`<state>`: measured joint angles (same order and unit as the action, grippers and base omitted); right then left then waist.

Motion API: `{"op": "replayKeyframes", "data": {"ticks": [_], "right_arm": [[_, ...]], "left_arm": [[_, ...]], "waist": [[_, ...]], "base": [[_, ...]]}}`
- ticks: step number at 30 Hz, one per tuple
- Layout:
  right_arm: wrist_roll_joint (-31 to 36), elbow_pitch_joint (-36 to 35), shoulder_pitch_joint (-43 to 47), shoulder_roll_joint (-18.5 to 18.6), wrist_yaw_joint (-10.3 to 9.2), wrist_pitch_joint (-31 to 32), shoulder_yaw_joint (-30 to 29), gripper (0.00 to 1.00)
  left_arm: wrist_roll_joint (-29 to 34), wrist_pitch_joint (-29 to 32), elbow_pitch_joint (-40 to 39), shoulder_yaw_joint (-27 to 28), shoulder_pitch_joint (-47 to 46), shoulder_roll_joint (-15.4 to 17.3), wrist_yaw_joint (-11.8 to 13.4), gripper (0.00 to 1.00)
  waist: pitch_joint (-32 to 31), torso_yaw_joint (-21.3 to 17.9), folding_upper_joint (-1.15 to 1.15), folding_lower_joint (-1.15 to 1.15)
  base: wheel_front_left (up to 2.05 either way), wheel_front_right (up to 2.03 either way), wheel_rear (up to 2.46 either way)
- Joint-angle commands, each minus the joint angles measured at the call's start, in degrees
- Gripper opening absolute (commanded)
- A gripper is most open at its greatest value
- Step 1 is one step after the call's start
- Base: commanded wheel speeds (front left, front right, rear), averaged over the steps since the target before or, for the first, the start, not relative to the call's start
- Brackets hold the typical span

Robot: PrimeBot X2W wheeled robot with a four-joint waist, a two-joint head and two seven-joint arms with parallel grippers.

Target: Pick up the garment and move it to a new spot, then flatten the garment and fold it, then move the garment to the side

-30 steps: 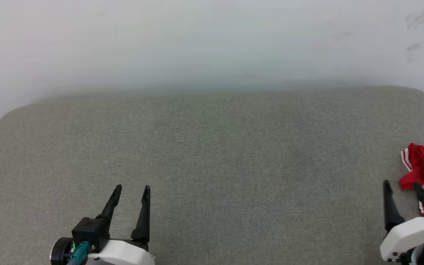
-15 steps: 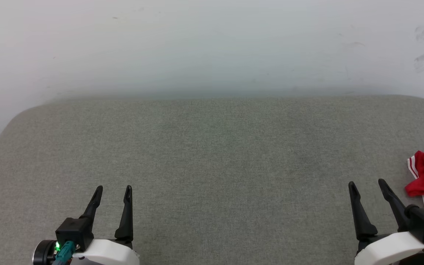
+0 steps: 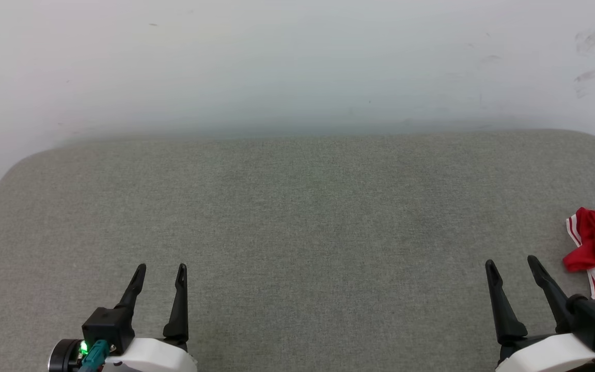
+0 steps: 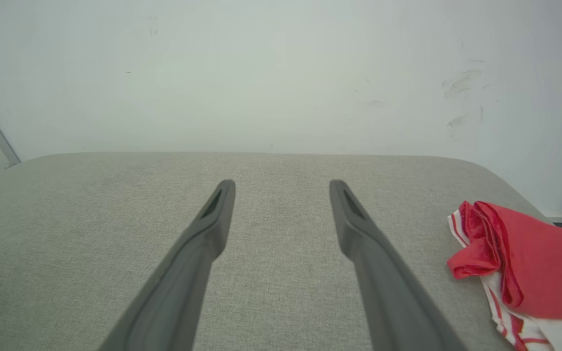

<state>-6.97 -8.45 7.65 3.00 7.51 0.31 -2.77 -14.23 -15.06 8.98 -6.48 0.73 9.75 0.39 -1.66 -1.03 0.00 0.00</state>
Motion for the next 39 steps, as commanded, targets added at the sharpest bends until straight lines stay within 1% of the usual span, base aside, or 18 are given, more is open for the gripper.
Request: {"op": "replayKeyframes", "data": {"ticks": [1,9,21,22,24,25,39], "right_arm": [[0.26,0.36,0.03,-0.22,-0.05,-0.26,-0.1,1.0],[0.77,1.52,-1.04,-0.23,-0.05,-0.87,-0.37,1.0],[1.87,1.77,-1.81,-0.23,-0.05,-1.3,-0.86,1.0],[1.89,2.04,-0.91,0.0,0.0,-1.07,-0.75,0.0],[1.8,3.11,-0.3,-0.01,0.01,-0.99,-0.63,0.0],[0.74,3.23,-0.35,-0.01,0.01,-1.08,-0.5,0.0],[-16.3,6.82,-3.06,0.6,0.01,-0.21,-0.44,0.0]], "left_arm": [[0.41,-0.13,0.13,0.25,0.06,-0.33,-0.31,1.0],[1.64,-0.13,0.29,0.14,0.45,-0.59,-0.82,1.0],[3.5,-0.14,0.52,-1.08,0.23,-0.7,-0.29,1.0],[3.35,0.02,0.58,-0.94,0.17,-0.88,-0.4,0.0],[3.26,0.22,1.61,-0.97,0.58,-1.17,-0.4,0.0],[2.25,0.59,1.81,-0.65,0.34,-1.25,-0.51,0.0],[-12.9,4.58,2.36,1.95,-1.13,-2.29,-1.91,0.0]], "waist": [[-0.05,0.1,0.0,0.0],[-0.1,0.55,0.0,0.0],[-0.12,1.26,0.0,0.0],[-0.12,1.25,0.0,0.0],[-0.12,1.26,0.0,0.0],[-0.1,1.26,0.0,0.0],[0.12,1.23,0.0,0.0]], "base": [[0.0,0.0,0.0],[0.0,0.0,0.0],[0.0,0.0,0.0],[0.0,0.0,0.0],[0.0,0.0,0.0],[0.0,0.0,0.0],[0.0,0.0,0.0]]}}
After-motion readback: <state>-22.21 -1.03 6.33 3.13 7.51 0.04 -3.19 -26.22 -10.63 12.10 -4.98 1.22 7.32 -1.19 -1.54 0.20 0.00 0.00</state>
